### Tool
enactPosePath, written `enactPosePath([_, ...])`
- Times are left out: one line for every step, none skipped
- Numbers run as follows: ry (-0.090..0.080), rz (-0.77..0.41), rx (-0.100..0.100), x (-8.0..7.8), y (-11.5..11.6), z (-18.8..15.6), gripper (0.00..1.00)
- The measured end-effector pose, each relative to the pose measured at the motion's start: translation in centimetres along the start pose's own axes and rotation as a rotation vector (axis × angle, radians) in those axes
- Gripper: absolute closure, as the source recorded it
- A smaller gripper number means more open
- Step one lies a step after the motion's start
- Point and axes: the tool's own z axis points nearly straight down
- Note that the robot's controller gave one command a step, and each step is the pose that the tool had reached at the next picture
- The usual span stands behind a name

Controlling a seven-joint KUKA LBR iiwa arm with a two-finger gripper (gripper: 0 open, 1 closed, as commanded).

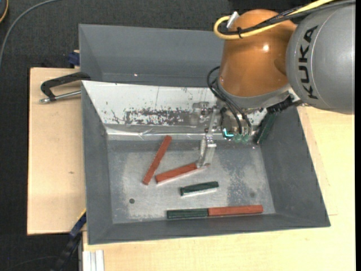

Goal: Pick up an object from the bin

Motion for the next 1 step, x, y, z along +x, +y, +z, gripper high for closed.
enactPosePath([-0.011, -0.126, 0.0, -1.63, -0.9, 0.93, 0.0])
